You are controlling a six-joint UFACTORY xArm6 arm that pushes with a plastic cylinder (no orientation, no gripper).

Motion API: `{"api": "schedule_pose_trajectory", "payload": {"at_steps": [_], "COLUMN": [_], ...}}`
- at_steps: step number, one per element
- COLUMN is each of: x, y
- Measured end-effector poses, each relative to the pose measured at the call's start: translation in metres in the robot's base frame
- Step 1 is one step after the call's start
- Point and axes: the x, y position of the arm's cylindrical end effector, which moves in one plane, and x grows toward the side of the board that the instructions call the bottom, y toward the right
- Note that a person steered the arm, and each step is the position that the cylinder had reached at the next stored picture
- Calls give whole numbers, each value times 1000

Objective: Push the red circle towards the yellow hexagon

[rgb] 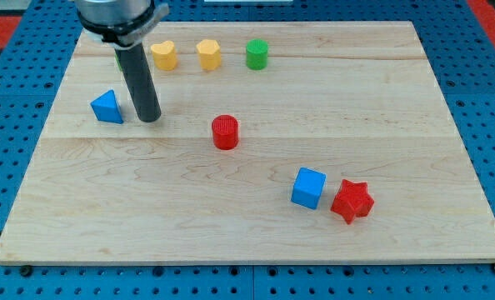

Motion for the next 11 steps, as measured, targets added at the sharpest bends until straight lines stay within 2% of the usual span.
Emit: {"api": "schedule_pose_trajectory", "payload": {"at_steps": [1, 3, 4, 5, 7, 9, 11], "x": [36, 76, 81, 60, 44, -4, 11], "y": [10, 99, 143, 154, 80, 27, 77]}}
